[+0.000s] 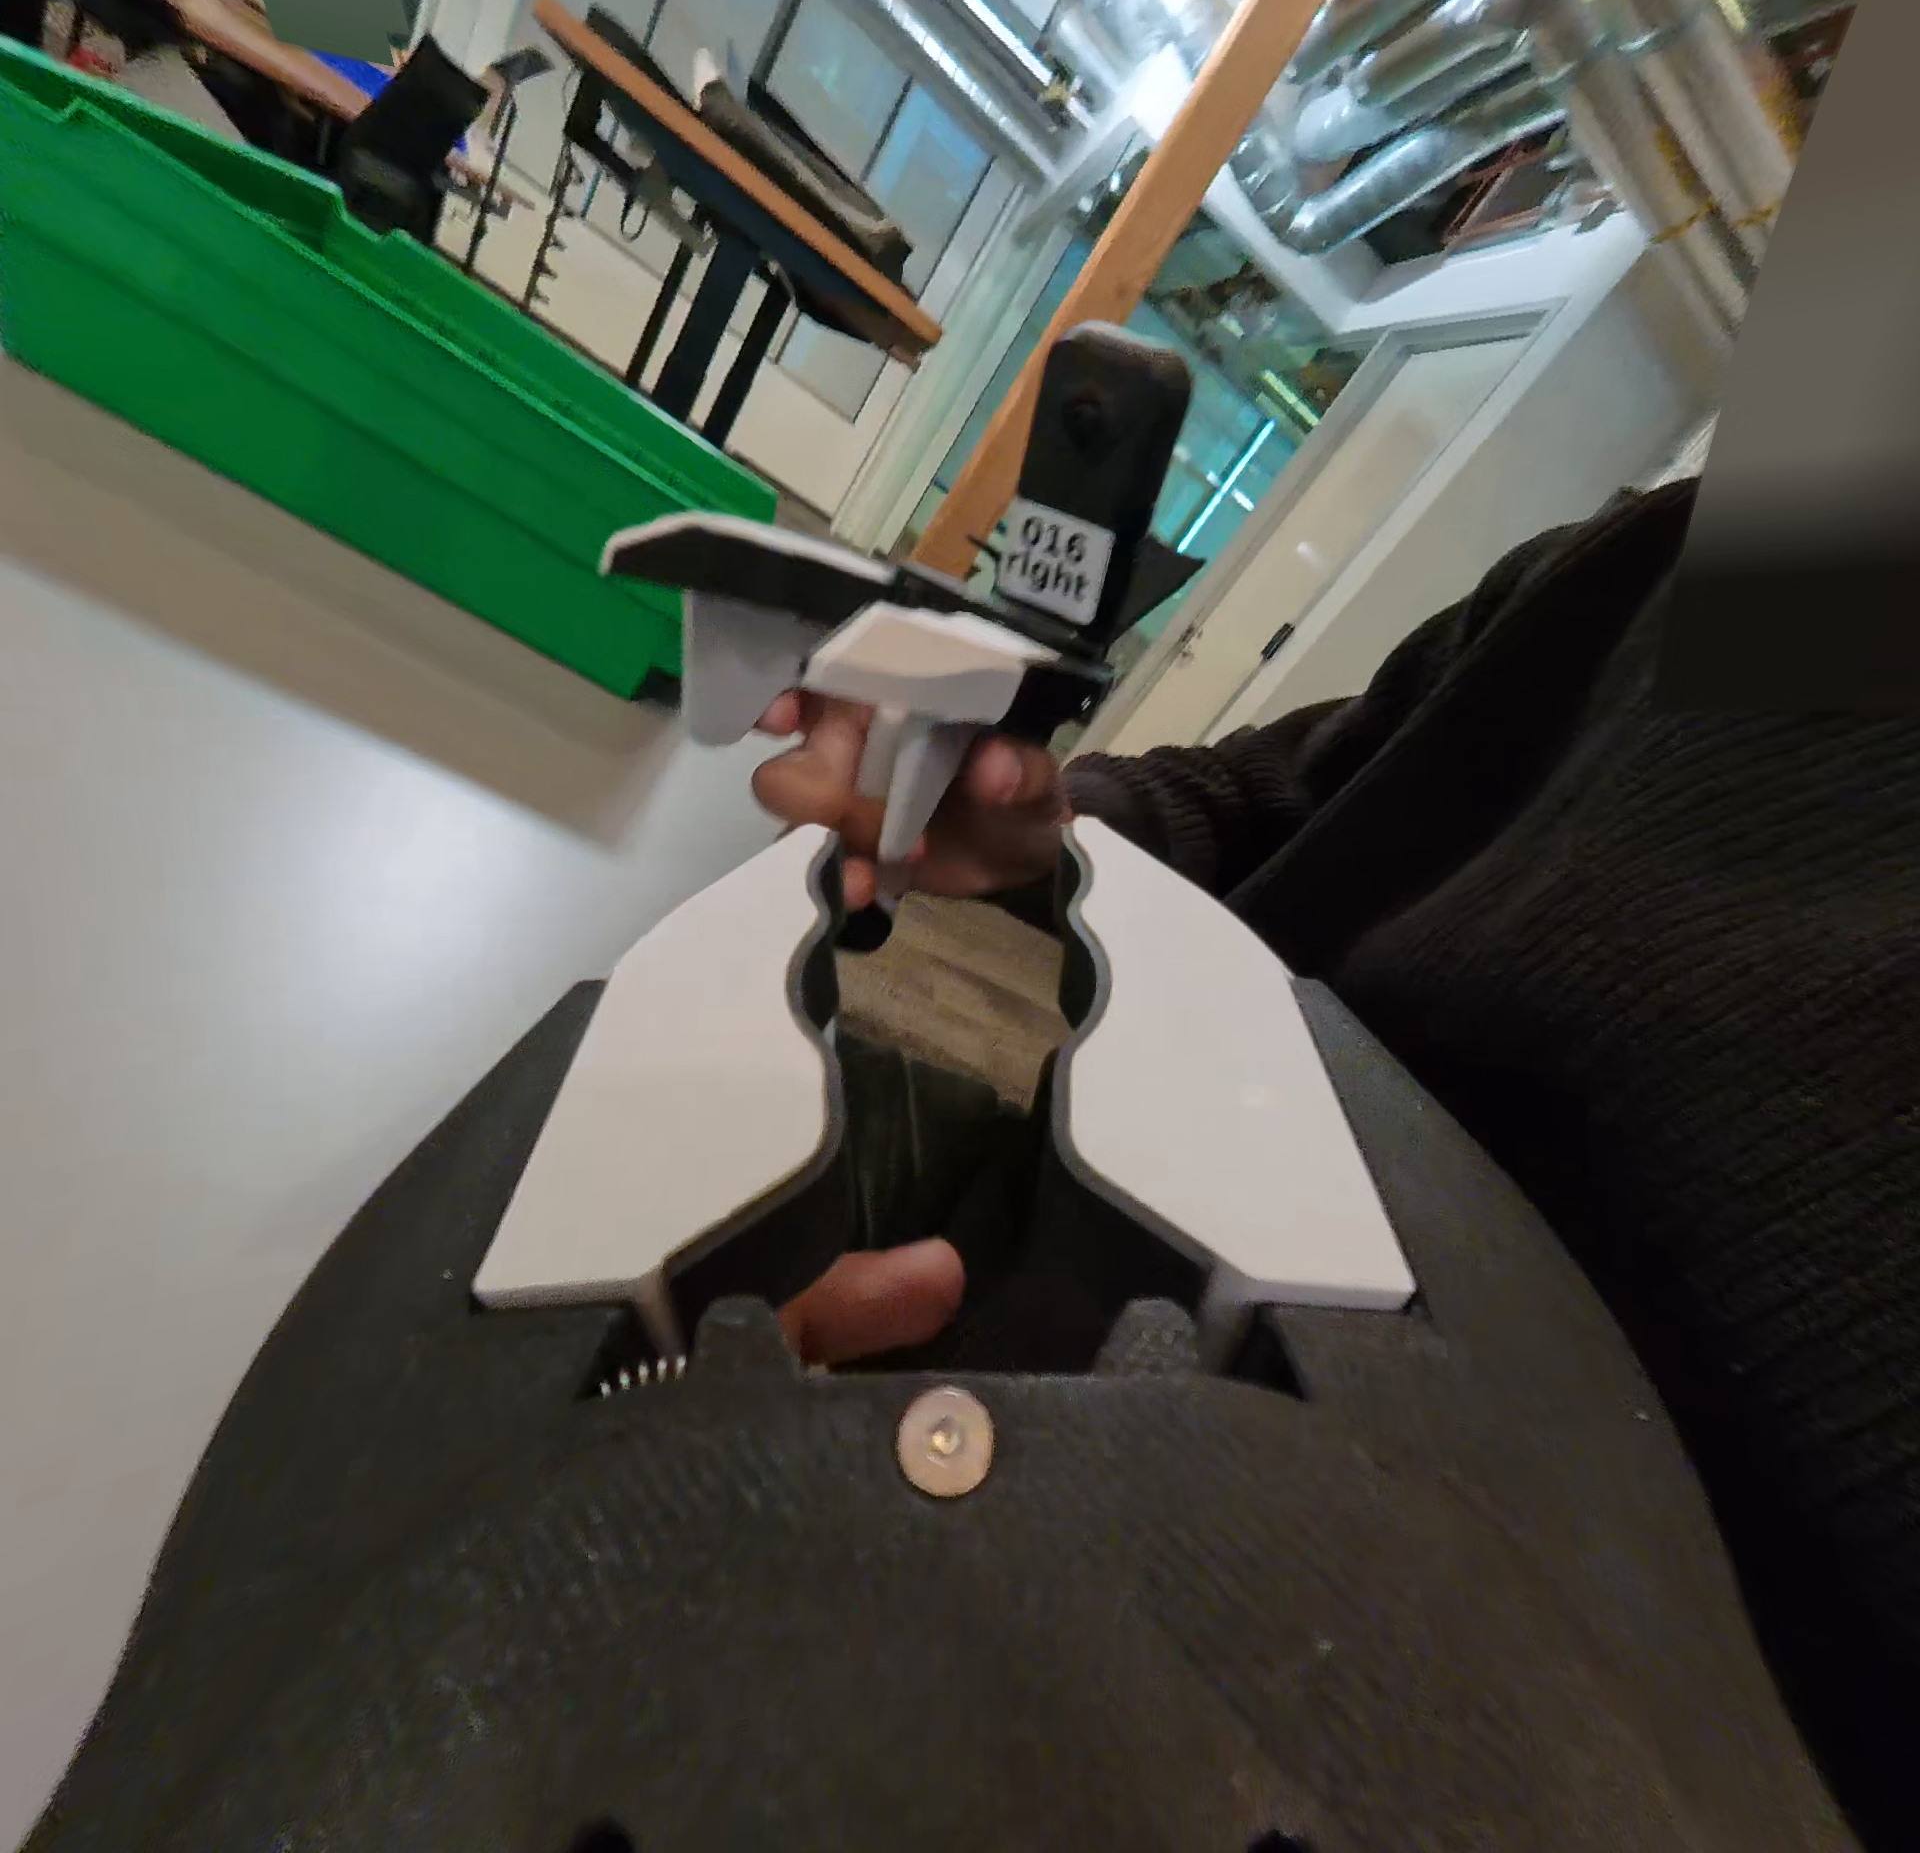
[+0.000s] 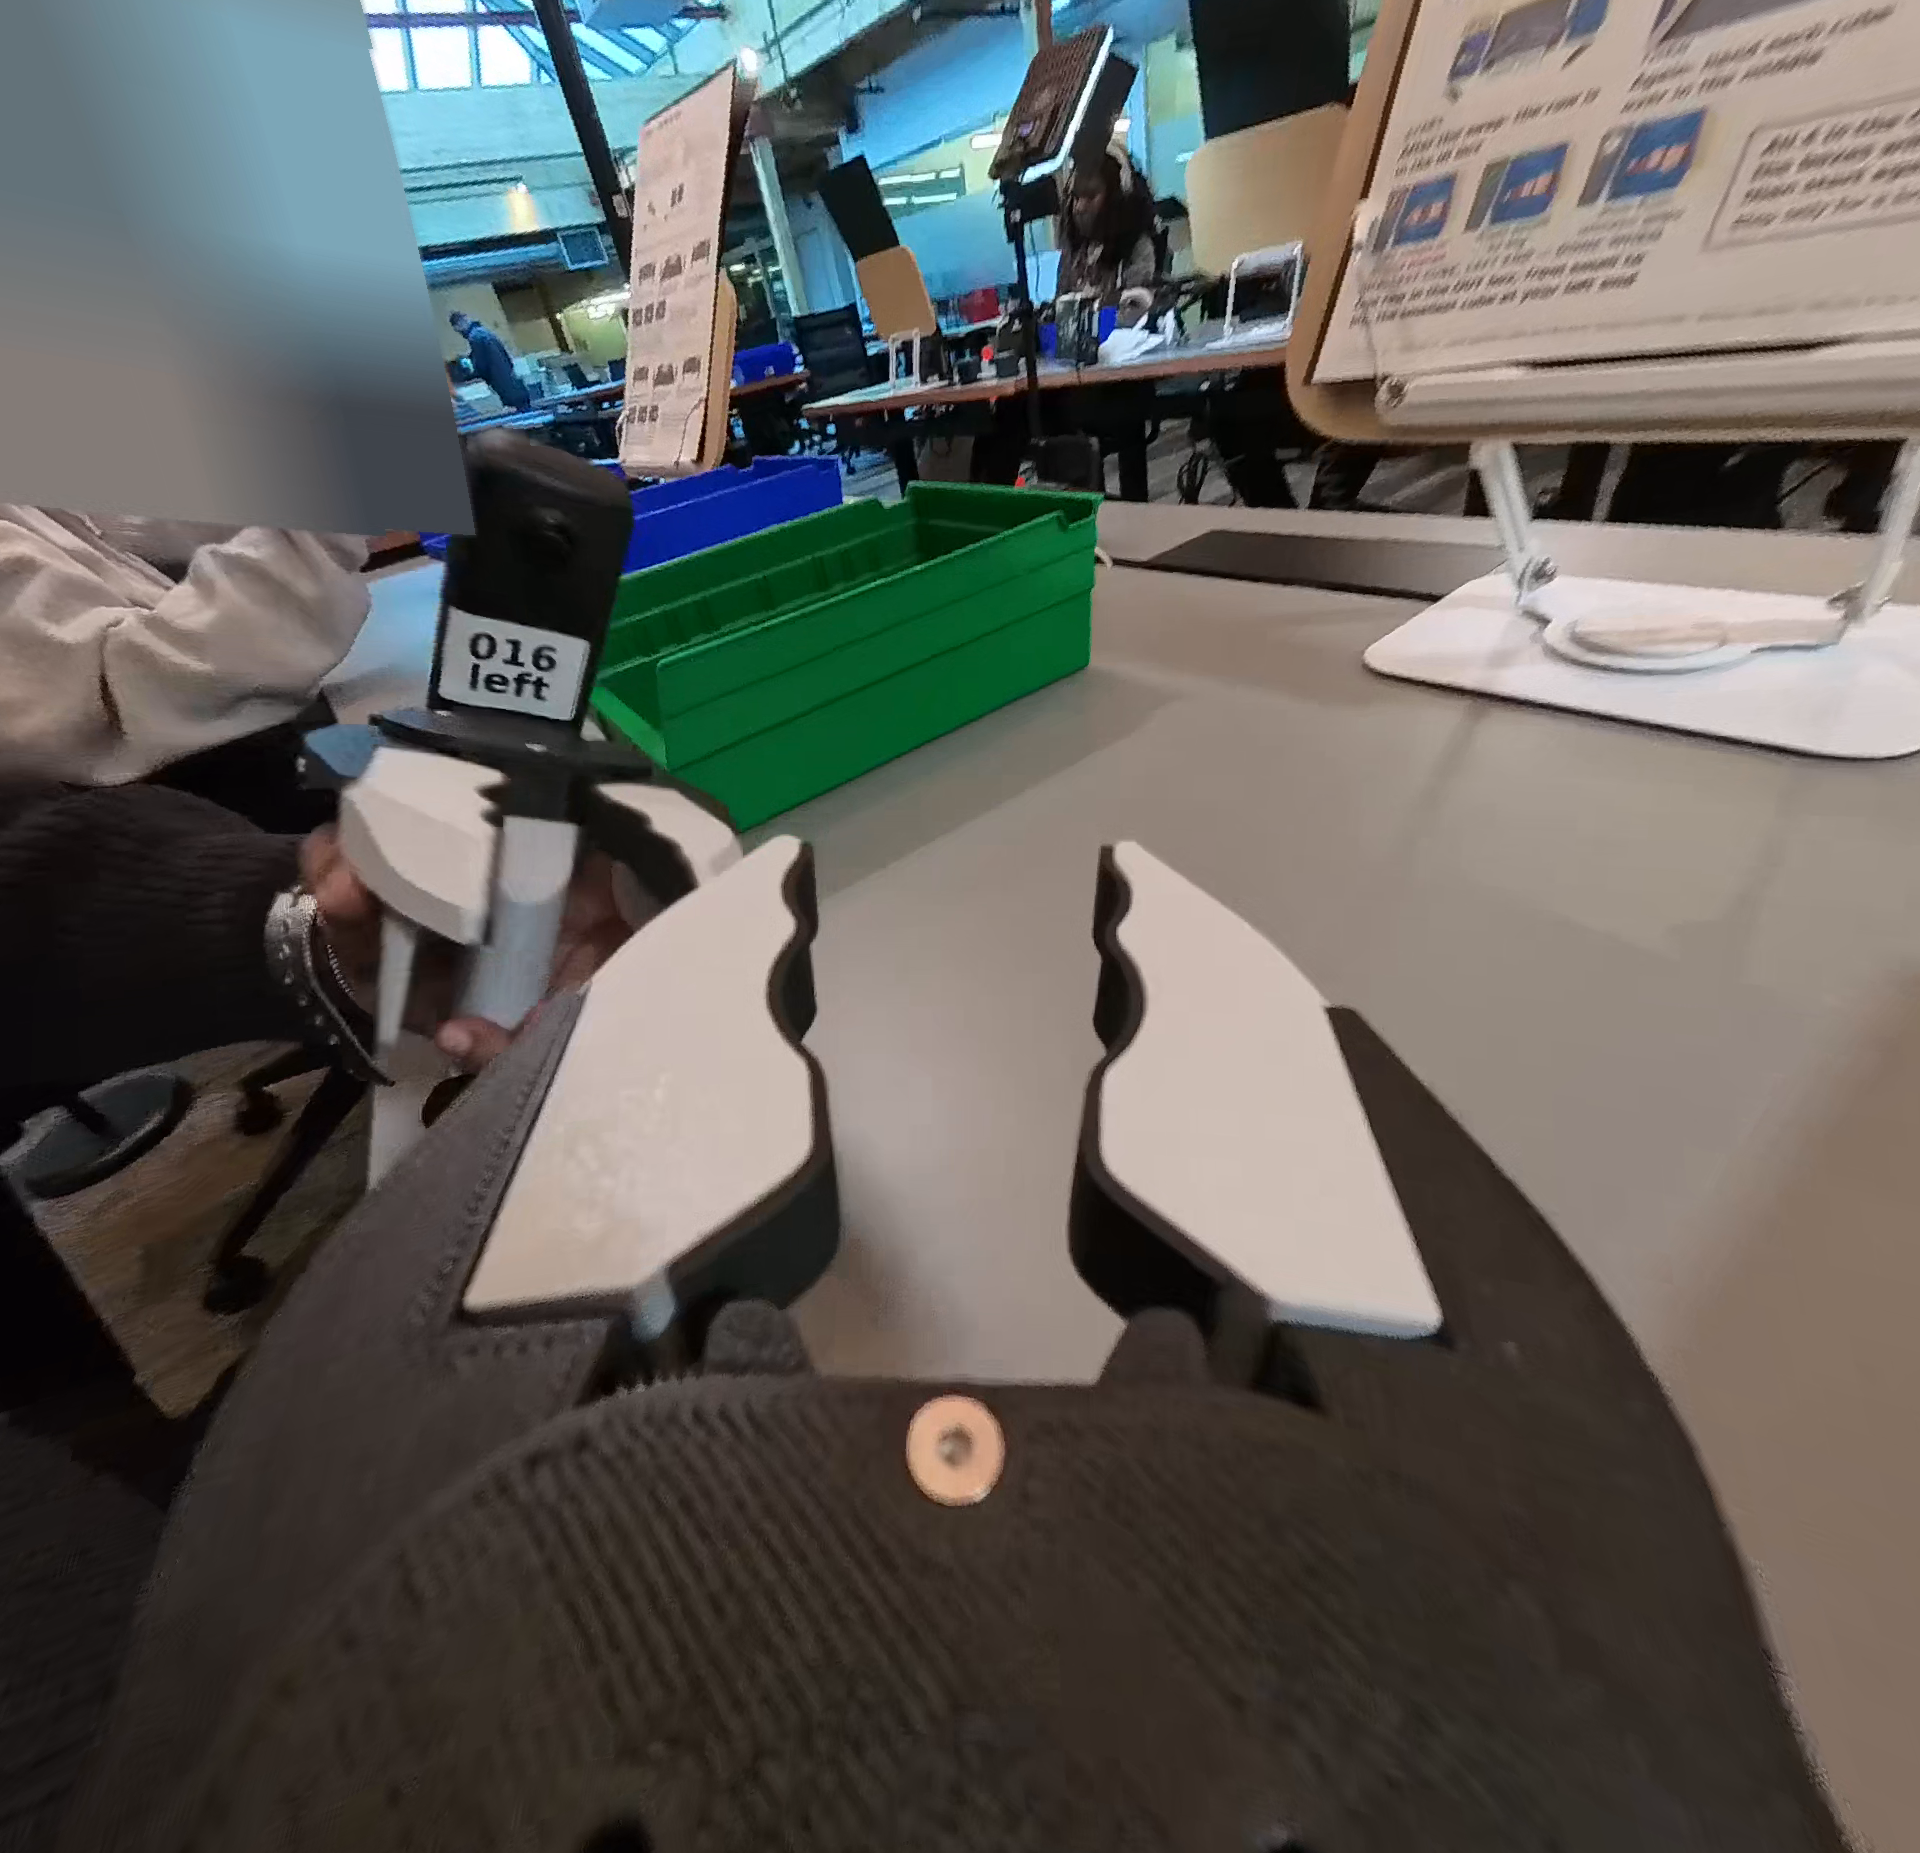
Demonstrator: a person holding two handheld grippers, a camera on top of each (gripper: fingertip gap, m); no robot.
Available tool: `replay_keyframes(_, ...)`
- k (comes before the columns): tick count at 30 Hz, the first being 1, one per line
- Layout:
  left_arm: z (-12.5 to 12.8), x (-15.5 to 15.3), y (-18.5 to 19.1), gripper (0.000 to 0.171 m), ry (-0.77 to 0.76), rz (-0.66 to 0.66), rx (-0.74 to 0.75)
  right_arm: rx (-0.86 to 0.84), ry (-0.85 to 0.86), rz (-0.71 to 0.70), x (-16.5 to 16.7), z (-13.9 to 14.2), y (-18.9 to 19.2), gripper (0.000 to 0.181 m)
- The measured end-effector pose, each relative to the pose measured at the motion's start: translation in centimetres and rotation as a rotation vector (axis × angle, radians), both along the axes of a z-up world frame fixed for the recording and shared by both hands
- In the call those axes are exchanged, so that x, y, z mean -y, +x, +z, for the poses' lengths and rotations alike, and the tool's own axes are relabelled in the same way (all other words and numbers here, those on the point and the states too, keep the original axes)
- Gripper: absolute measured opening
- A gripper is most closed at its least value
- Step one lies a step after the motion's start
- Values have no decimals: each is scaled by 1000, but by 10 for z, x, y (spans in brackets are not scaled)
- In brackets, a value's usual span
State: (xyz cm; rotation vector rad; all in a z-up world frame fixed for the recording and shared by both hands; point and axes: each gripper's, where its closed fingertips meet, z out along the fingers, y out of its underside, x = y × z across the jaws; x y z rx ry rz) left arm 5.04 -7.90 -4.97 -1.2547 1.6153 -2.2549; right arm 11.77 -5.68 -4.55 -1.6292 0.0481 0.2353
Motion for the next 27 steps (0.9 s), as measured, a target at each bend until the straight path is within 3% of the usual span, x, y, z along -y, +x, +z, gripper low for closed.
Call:
replay_keyframes(2, 13, 3, -3, 48, -57, 1, 38, -36, -30, 28, -3, -7, -6, 54)
replay_keyframes(8, 44, 12, -22, 41, -222, -116, 121, -68, -114, 101, -13, -27, -27, 57)
replay_keyframes(14, 46, 19, -26, 39, -240, -152, 118, -78, -168, 156, -17, -41, -44, 61)
replay_keyframes(19, 42, 24, -24, 43, -214, -149, 85, -98, -159, 190, -16, -39, -47, 80)
replay_keyframes(27, 50, 25, -26, 36, -268, -160, 91, -71, -132, 209, -14, -30, -50, 92)
